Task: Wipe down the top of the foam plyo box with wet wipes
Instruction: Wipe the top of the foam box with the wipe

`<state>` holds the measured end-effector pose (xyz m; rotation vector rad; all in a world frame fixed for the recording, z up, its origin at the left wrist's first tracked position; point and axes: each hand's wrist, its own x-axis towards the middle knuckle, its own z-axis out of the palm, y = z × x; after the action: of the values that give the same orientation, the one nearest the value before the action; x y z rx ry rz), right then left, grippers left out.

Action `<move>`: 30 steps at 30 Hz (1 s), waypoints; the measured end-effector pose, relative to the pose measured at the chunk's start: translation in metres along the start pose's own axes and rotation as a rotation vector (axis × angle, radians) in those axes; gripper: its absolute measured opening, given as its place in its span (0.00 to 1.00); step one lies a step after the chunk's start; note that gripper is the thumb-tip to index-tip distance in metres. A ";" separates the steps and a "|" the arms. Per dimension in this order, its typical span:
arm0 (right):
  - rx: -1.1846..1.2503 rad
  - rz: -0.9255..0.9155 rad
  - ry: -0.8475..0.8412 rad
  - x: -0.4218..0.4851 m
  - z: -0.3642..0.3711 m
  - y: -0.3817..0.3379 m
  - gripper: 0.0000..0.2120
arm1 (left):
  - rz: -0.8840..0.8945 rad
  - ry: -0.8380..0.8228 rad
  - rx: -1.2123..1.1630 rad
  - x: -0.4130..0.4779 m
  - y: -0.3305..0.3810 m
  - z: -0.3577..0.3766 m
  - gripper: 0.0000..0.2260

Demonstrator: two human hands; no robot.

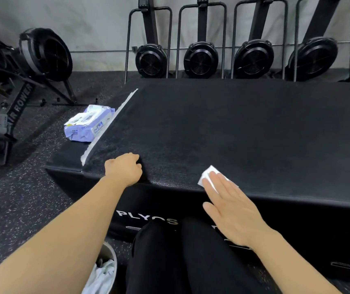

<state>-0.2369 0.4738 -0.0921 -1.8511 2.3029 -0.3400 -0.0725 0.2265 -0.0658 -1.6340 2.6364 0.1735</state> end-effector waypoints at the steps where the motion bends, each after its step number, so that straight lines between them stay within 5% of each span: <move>1: -0.012 0.043 0.002 -0.011 -0.004 0.009 0.24 | 0.001 0.003 0.008 0.001 -0.001 0.001 0.17; 8: -0.002 0.175 -0.030 0.004 0.002 -0.009 0.29 | 0.036 -0.049 0.041 0.007 -0.012 0.000 0.21; 17: 0.000 0.020 -0.187 0.115 0.018 -0.095 0.30 | 0.054 -0.116 0.042 0.010 -0.014 -0.008 0.21; 21: 0.039 -0.008 -0.188 0.105 0.010 -0.079 0.28 | 0.059 -0.128 0.056 0.010 -0.012 -0.009 0.22; 26: 0.122 0.114 0.080 0.049 -0.007 -0.022 0.16 | 0.072 -0.129 0.060 0.011 -0.011 -0.009 0.21; 30: 0.048 0.304 0.014 0.026 -0.012 0.008 0.21 | 0.077 -0.122 0.054 0.012 -0.012 -0.008 0.20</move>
<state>-0.2529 0.4506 -0.0827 -1.4509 2.5115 -0.3605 -0.0667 0.2094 -0.0600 -1.4579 2.5907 0.1957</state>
